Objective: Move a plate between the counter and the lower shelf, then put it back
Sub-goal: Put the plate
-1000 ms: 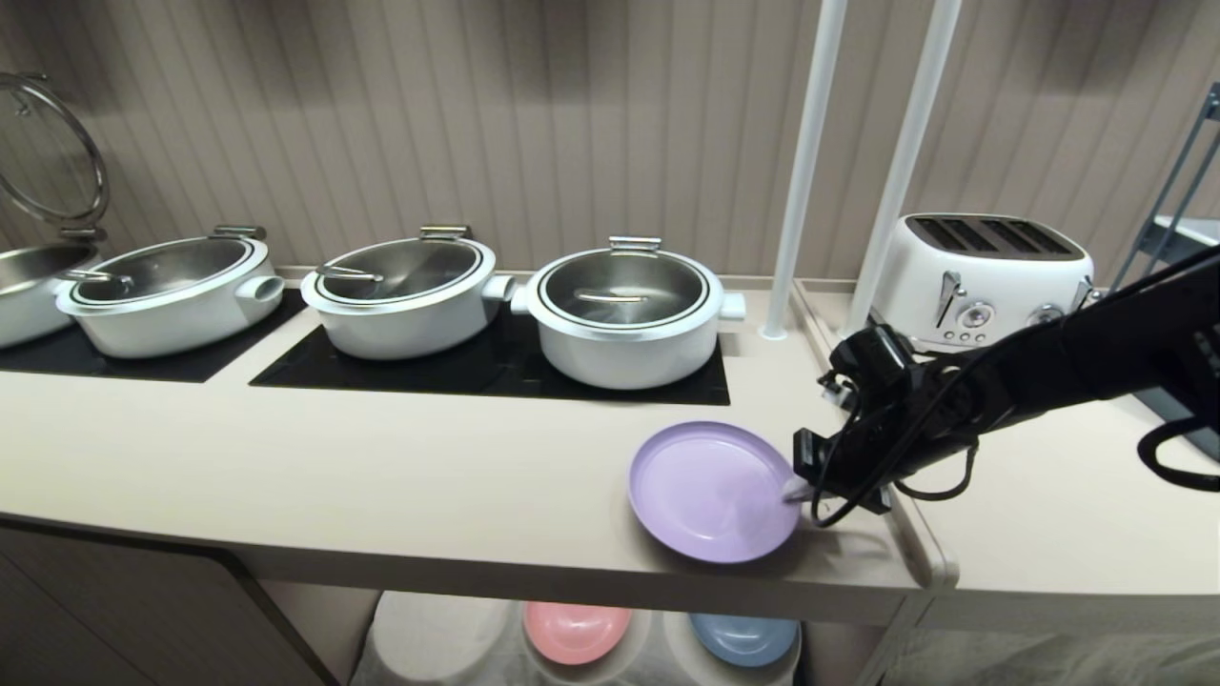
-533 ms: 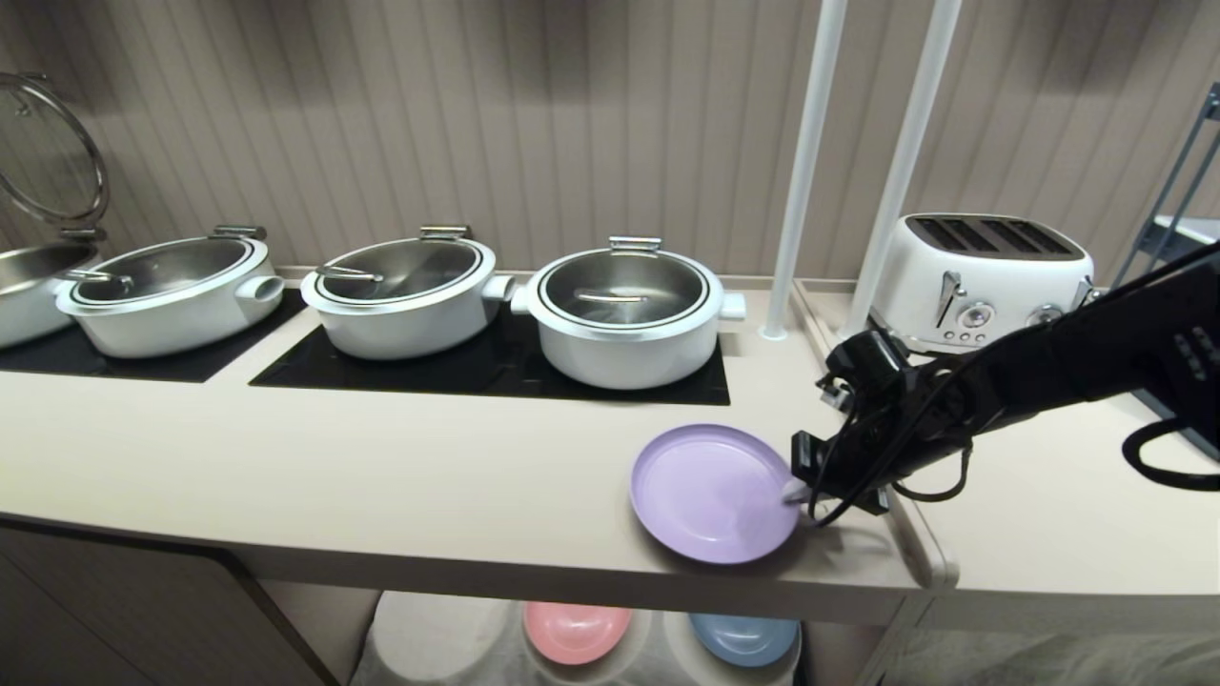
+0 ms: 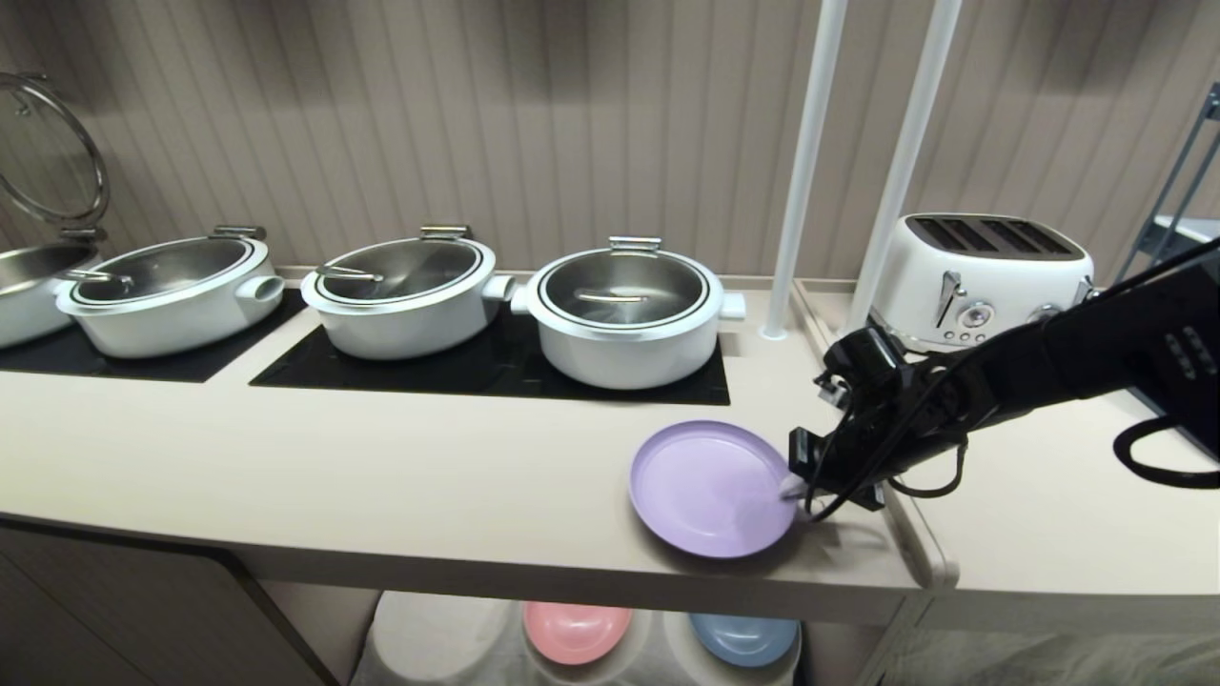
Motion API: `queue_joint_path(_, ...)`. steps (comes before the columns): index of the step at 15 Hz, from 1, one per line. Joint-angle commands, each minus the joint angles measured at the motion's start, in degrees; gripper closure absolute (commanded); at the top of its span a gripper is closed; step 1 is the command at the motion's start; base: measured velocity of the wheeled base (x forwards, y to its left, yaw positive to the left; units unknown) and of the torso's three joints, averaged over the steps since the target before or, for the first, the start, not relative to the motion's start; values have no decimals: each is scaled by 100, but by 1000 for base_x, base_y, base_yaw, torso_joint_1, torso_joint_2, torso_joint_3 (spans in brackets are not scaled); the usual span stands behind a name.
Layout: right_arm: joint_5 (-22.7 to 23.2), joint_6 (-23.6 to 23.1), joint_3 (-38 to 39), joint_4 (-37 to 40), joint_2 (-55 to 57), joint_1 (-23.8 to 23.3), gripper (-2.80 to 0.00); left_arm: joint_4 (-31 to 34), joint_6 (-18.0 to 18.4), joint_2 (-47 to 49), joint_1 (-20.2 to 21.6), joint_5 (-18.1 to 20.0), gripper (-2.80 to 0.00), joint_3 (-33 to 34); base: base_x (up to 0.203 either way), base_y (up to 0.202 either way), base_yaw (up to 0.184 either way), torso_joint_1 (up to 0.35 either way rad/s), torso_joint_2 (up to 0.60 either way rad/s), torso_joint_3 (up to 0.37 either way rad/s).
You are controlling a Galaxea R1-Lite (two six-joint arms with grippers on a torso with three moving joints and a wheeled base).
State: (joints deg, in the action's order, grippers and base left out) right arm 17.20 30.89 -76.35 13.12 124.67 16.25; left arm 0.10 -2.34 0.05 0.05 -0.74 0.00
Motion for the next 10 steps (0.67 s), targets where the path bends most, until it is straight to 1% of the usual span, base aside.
queue_joint_path(1,11,13,-3,7,-4,1,0,-1,-3,4,4,-5,0,0,0,0,0,0,0,0)
queue_joint_path(7,11,18,-50,-14,53,-8,0,-1,-3,4,2,-5,0,0,0,0,0,0,0,0)
queue_joint_path(10,-6,186,-188,-15,104,-8,0,-1,-3,4,0,-5,0,0,0,0,0,0,0,0)
